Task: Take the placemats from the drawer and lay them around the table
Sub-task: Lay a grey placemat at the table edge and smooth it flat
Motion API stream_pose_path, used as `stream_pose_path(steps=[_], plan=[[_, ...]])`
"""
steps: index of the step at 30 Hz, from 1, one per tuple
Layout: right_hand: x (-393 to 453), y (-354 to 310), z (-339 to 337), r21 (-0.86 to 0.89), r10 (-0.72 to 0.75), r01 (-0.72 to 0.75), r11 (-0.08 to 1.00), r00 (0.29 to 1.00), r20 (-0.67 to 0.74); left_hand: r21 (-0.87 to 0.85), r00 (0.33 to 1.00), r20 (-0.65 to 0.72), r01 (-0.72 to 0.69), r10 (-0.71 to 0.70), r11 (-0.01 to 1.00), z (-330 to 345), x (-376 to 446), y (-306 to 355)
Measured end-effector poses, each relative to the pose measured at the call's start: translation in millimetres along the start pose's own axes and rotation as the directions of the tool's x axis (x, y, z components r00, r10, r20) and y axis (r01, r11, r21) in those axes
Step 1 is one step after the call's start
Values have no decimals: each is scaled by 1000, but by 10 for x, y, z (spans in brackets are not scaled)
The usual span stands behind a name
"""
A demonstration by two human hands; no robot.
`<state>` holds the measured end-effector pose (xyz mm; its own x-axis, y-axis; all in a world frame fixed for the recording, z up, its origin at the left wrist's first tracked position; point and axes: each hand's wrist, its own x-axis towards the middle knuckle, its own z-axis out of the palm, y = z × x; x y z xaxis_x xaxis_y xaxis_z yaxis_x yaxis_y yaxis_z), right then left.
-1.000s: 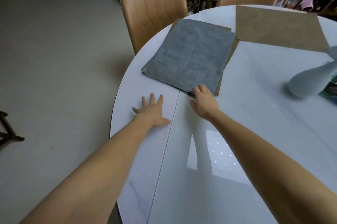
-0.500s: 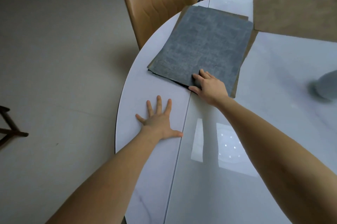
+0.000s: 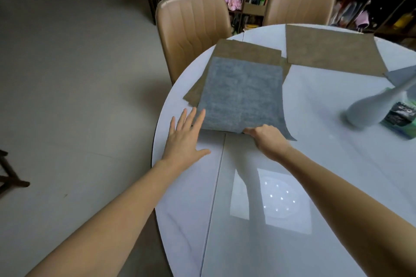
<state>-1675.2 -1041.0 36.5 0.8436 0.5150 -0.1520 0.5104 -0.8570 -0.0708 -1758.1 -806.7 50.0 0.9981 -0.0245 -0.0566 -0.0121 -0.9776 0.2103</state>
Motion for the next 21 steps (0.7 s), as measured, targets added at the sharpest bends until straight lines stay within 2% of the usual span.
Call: stream_pose_path(steps=[2, 4, 6, 8, 10, 12, 13, 14, 15, 16, 18, 19, 20, 21], plan=[[-332, -70, -83, 54, 31, -29, 998, 999, -28, 134, 989, 118, -102, 87, 986, -134, -196, 81], [-640, -203, -216, 45, 30, -28, 999, 999, -43, 142, 981, 176, -110, 84, 984, -235, -343, 177], [-959, -382, -364, 41, 35, -33, 999, 997, -61, 138, 983, 148, -125, 104, 983, -356, -487, 276], [-1291, -553, -491, 61, 69, -64, 996, 994, -84, 214, 980, 119, -182, 160, 960, -488, -676, 374], [-1661, -734, -599, 106, 167, -154, 982, 977, -133, 270, 962, 120, -268, 244, 925, -616, -915, 465], [-2057, -942, -626, 304, 334, -248, 920, 902, -274, 273, 938, 102, -347, 332, 897, -704, -1184, 553], [-2277, -1086, -643, 446, 456, -293, 846, 830, -320, 233, 929, 90, -371, 360, 899, -734, -1325, 603], [-2495, -1228, -650, 601, 589, -332, 727, 752, -296, 166, 922, 77, -387, 379, 907, -758, -1467, 661], [-2705, -1368, -668, 753, 699, -354, 555, 689, -192, 90, 917, 68, -398, 393, 913, -782, -1608, 723], [-2888, -1477, -676, 876, 764, -355, 328, 645, -25, 16, 913, 65, -403, 402, 915, -803, -1744, 788], [-3186, -1620, -684, 944, 728, -304, -125, 619, 296, -99, 901, 65, -422, 429, 901, -854, -2010, 930], [-3307, -1657, -690, 924, 681, -270, -270, 625, 382, -131, 888, 67, -444, 454, 887, -875, -2146, 1009], [-3407, -1672, -705, 908, 656, -235, -347, 631, 414, -145, 871, 62, -475, 487, 868, -897, -2281, 1089], [-3491, -1675, -729, 903, 649, -206, -378, 636, 417, -145, 851, 51, -512, 523, 847, -917, -2410, 1173]])
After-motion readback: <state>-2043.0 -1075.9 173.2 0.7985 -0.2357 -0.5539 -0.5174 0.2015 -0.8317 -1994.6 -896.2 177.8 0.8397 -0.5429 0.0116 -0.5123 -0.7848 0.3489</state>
